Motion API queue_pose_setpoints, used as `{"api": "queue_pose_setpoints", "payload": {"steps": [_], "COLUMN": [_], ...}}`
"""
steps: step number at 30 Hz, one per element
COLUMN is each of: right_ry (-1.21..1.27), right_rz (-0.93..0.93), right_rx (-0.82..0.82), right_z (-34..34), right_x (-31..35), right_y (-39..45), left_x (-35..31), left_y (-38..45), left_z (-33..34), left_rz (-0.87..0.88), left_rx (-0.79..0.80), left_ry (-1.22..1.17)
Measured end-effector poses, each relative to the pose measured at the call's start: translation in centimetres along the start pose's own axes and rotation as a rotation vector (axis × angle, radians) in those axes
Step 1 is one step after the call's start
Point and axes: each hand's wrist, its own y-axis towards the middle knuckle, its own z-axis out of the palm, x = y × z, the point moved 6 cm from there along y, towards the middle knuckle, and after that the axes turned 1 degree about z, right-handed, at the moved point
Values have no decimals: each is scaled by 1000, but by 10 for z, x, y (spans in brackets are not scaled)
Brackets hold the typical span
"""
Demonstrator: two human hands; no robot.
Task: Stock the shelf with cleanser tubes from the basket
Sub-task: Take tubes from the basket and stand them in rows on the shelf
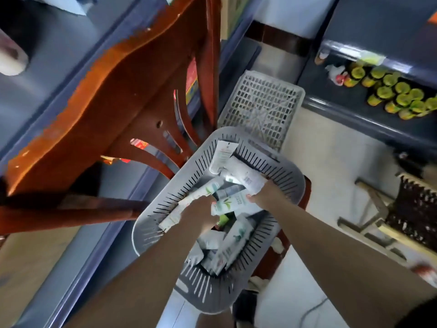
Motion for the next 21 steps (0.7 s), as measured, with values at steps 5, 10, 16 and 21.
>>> {"api": "queue_pose_setpoints", "payload": {"steps": [5, 10, 16, 21], "right_ry": [10, -115, -56, -181], "right_rz": [167, 189, 209, 78], "right_rx": [-45, -60, -161, -242], "right_z": [34, 45, 42, 45], "right_x": [-24, -19, -26, -23], "right_y": [49, 72, 71, 66], "left_x": [-8, -11, -7, 21], "left_y": [47, 80, 92, 84], "left_z": [31, 50, 65, 84], "left_rz": [14, 24, 47, -87], "left_rx": [5, -10, 20, 102], "left_ry": [-15, -22, 21, -209]}}
